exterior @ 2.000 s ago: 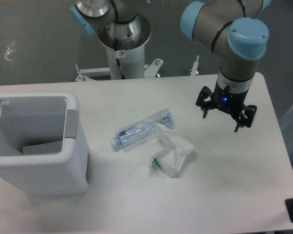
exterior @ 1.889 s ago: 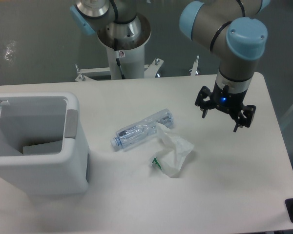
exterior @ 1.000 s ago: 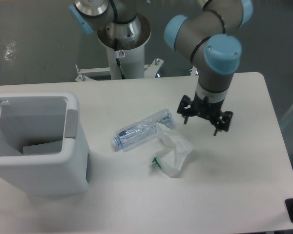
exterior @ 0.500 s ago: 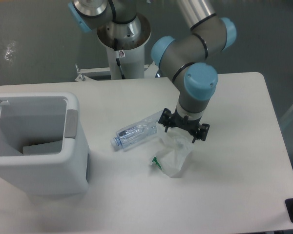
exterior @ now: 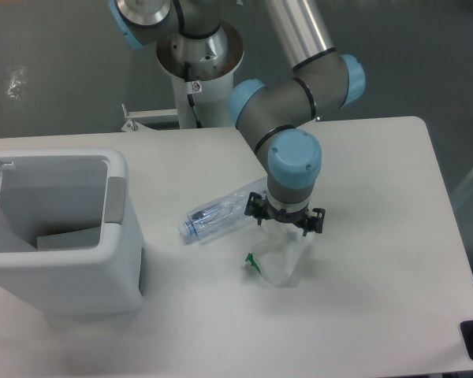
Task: Place the trash in the trash can
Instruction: 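Close the gripper on the plastic bag and lift it, then carry the plastic bag over the white bin and lower it in, then open the gripper to release the bag and withdraw upward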
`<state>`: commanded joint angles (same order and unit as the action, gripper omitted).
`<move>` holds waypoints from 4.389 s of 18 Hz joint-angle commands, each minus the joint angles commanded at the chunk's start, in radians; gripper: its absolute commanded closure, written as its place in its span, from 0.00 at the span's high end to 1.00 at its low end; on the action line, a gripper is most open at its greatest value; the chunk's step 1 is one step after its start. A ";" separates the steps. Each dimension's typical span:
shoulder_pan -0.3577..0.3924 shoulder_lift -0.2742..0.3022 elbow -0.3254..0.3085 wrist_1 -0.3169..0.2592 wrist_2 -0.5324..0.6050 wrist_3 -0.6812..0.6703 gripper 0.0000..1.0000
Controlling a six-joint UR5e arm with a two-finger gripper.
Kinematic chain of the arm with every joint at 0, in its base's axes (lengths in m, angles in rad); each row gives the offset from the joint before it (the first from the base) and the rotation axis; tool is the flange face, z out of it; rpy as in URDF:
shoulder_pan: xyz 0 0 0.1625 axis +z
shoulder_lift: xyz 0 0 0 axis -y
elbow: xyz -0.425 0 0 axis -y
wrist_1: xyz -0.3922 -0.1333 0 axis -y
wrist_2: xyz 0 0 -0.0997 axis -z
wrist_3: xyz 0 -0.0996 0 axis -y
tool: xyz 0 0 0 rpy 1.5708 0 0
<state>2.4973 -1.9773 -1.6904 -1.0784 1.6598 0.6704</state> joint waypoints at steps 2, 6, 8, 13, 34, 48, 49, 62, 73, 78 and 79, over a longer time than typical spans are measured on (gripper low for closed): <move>0.000 -0.015 -0.002 0.000 0.000 -0.021 1.00; -0.011 -0.058 -0.006 0.021 0.005 -0.058 1.00; -0.011 -0.061 -0.009 0.023 0.017 -0.058 0.97; -0.017 -0.061 -0.006 0.018 0.018 -0.052 0.12; 0.000 0.020 0.310 0.012 -0.273 -0.219 0.00; -0.003 0.159 0.410 0.014 -0.684 -0.442 0.00; -0.017 0.164 0.410 0.014 -0.690 -0.457 0.00; -0.207 0.310 0.245 0.018 -0.680 -0.428 0.00; -0.301 0.321 0.141 0.018 -0.589 -0.325 0.75; -0.299 0.325 0.143 0.018 -0.526 -0.324 1.00; -0.296 0.327 0.144 0.020 -0.520 -0.324 1.00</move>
<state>2.2012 -1.6506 -1.5463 -1.0585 1.1397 0.3467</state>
